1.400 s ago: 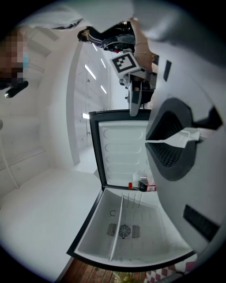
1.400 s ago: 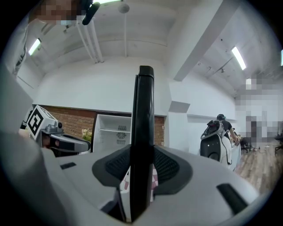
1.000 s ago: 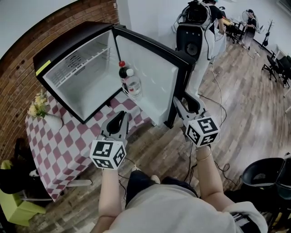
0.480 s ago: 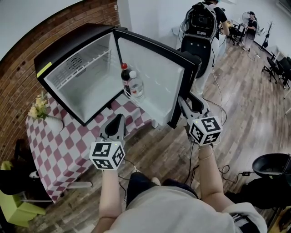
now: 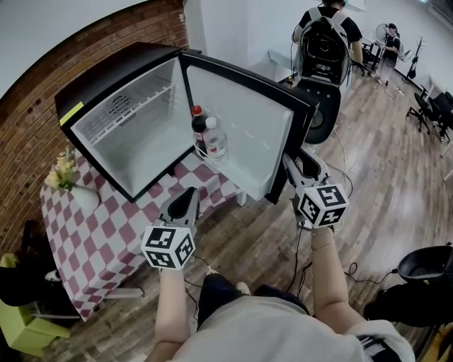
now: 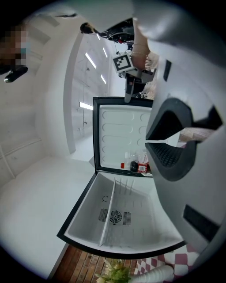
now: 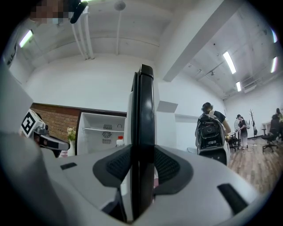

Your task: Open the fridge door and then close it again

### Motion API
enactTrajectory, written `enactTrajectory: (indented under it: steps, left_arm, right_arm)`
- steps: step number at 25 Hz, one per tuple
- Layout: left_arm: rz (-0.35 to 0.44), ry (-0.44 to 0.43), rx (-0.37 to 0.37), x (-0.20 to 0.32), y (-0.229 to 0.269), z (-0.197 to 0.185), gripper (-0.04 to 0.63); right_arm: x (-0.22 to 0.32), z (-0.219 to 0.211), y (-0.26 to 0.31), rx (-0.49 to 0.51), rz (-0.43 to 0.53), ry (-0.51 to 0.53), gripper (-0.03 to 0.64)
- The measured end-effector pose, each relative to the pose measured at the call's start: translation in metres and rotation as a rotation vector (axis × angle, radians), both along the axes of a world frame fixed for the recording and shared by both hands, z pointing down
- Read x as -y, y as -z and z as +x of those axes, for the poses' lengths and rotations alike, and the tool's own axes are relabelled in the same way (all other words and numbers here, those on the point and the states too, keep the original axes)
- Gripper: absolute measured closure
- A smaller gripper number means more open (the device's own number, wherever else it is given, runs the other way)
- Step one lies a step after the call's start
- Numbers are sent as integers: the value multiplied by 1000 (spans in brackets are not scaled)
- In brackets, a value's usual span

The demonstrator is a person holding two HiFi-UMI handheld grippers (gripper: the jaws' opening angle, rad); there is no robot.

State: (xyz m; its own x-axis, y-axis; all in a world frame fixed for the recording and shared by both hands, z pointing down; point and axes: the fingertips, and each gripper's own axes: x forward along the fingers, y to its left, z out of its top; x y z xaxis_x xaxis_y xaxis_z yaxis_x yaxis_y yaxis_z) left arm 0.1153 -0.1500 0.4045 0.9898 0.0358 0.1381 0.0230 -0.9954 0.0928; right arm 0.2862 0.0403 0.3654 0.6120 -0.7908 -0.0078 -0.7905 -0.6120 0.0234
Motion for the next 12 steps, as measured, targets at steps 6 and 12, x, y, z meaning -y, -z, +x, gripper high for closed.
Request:
enactTrajectory:
  steps: [6, 12]
  left_arm:
    - [11, 7, 17, 3, -4, -1, 577]
    - [8, 19, 21, 7, -4, 1, 577]
  right_arm:
    - [-3, -2, -1, -5, 4, -4, 480]
    - [-2, 2, 0, -6, 2, -4, 480]
